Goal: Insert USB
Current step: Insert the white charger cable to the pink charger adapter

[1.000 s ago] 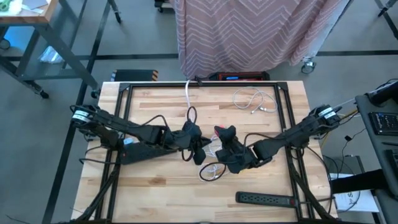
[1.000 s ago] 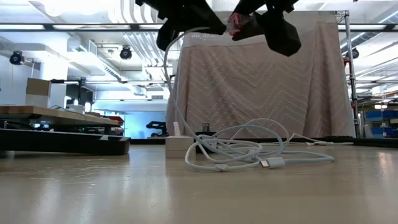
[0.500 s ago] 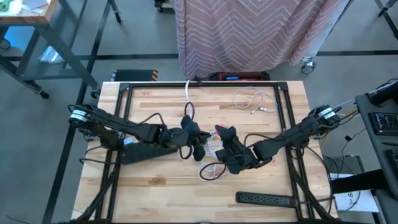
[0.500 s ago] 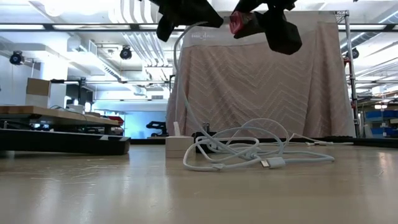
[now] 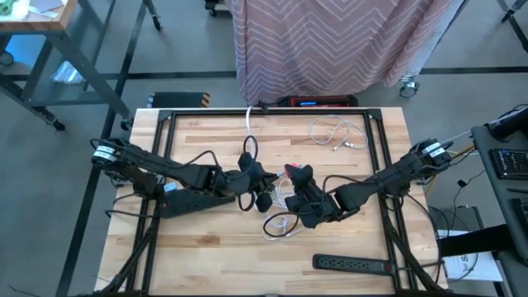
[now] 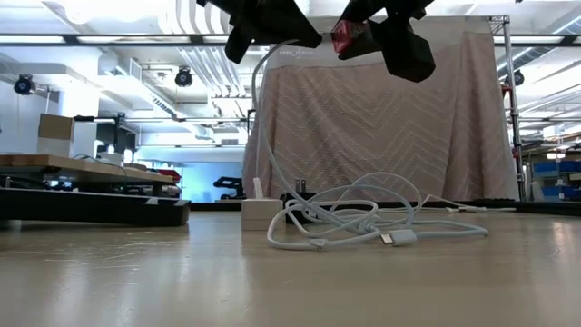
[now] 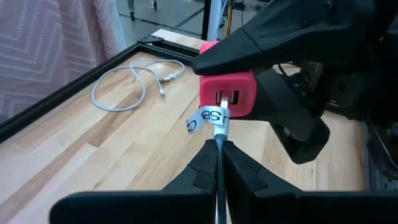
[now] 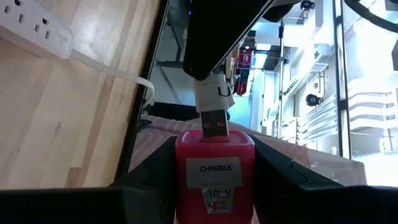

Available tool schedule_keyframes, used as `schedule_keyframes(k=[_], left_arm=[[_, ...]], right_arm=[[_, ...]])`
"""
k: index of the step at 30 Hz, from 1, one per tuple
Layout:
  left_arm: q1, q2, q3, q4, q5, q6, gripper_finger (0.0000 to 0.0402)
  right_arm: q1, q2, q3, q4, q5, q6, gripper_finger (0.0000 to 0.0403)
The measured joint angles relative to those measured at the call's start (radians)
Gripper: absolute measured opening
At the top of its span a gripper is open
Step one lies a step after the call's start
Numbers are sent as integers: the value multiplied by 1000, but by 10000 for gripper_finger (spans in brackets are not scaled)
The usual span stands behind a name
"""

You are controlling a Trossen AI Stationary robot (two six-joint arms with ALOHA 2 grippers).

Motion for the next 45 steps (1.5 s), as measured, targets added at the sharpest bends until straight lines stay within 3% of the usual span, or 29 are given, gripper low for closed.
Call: schedule_keyframes(k=[23,45], left_arm=[[3,25,-3,88,26,81,0],[22,28,-3,89,46,137,2]], right_arm=[[-18,-2,0,-1,-4,0,134],[-20,-2,-1,-2,-127,72,134]])
